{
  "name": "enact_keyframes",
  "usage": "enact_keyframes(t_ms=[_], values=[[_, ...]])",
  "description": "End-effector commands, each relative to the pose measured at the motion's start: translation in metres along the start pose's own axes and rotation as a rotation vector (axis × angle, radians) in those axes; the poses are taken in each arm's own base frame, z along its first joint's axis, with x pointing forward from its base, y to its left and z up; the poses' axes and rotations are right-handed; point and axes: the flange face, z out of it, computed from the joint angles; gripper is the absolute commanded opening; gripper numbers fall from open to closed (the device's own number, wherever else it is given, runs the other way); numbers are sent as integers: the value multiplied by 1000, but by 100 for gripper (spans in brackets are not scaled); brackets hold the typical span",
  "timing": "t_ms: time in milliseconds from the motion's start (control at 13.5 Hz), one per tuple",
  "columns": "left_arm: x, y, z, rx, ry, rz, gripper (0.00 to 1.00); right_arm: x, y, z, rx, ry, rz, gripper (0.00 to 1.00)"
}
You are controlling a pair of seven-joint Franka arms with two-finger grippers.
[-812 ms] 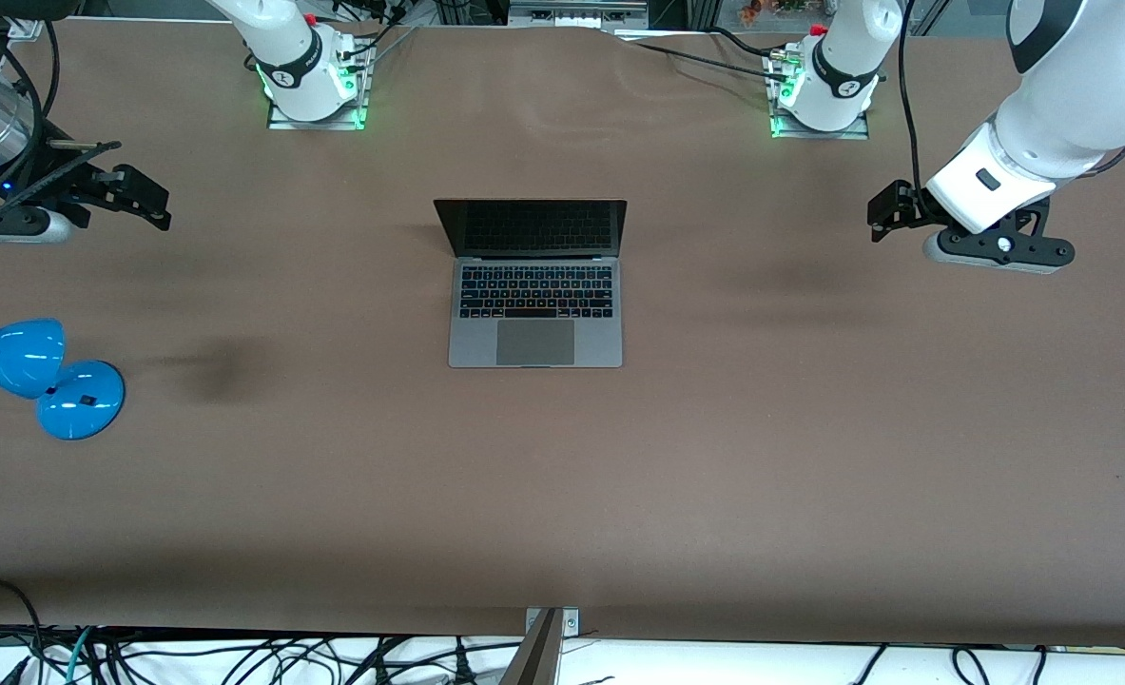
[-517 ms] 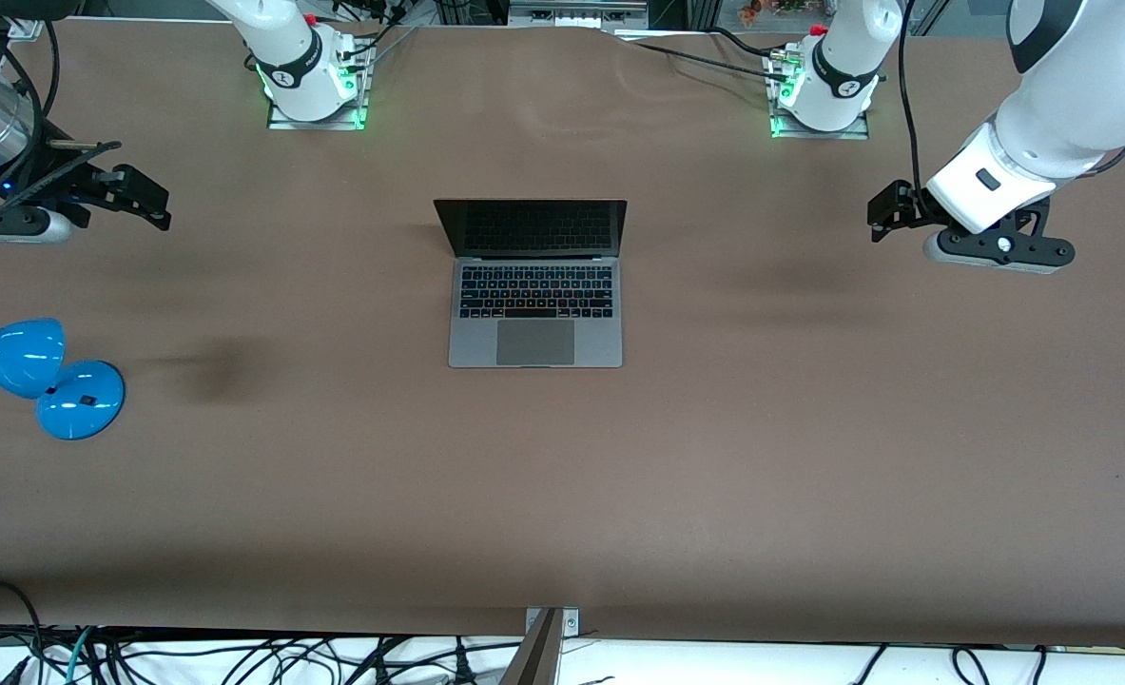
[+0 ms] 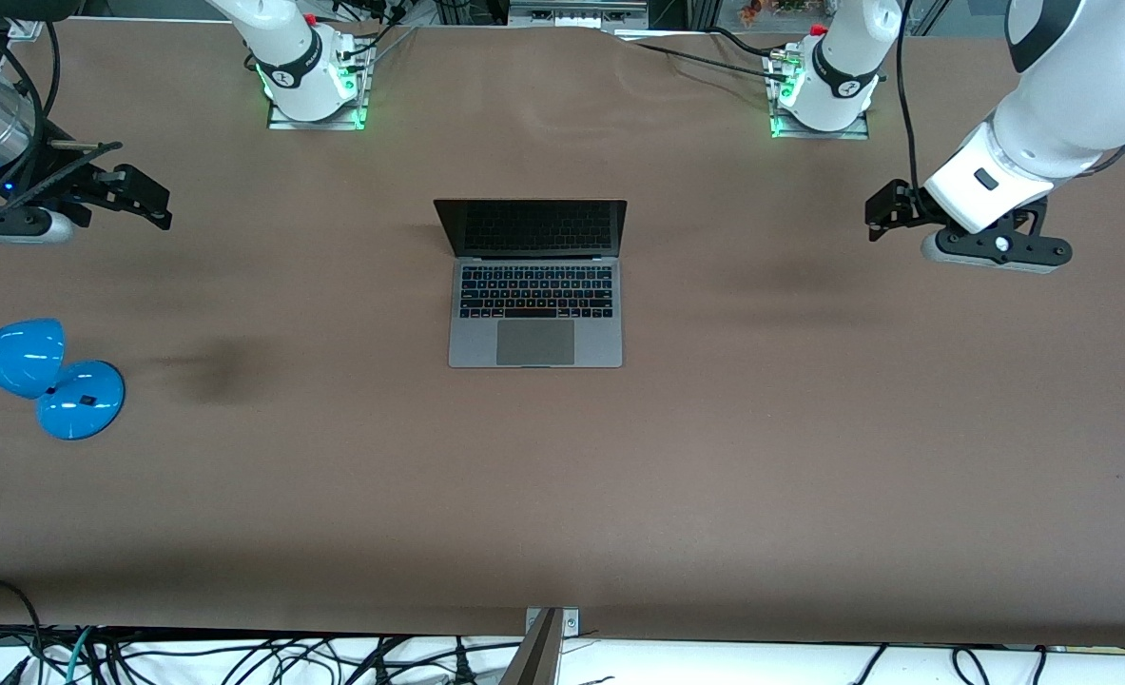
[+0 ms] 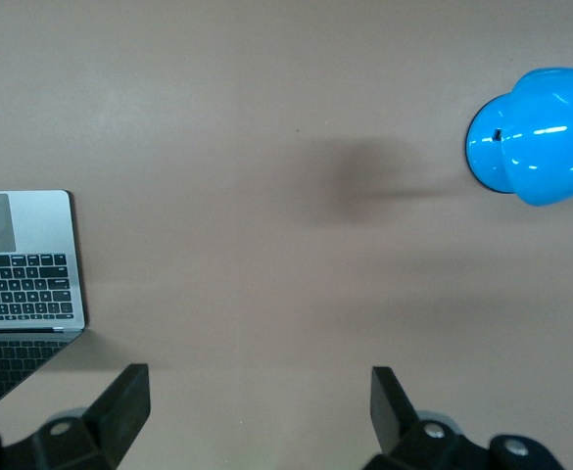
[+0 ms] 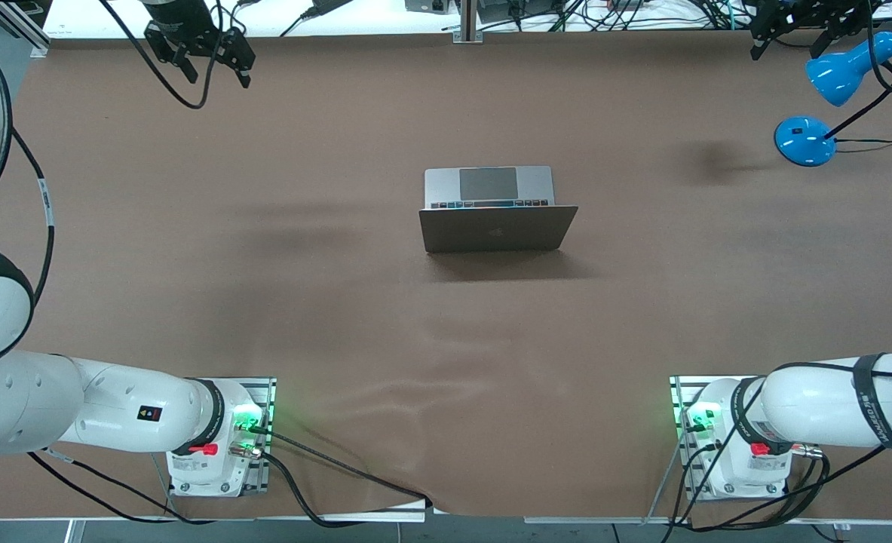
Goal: Close laptop with both arms from behind
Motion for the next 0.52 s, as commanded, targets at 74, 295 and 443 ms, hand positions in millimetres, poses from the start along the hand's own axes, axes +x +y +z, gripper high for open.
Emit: enact_keyframes(t_ms=[74,295,443], values=[[-14,39,-1,-9,-46,-35,100,0,-15,3,6,-12,-25,100],[-32,87,2,-30,-107,-68,100,-2,-26,4,-1,-14,-151,100],[-44,115,6,-91,-175,-114,100,0,-35,8,6,-16,-181,100]])
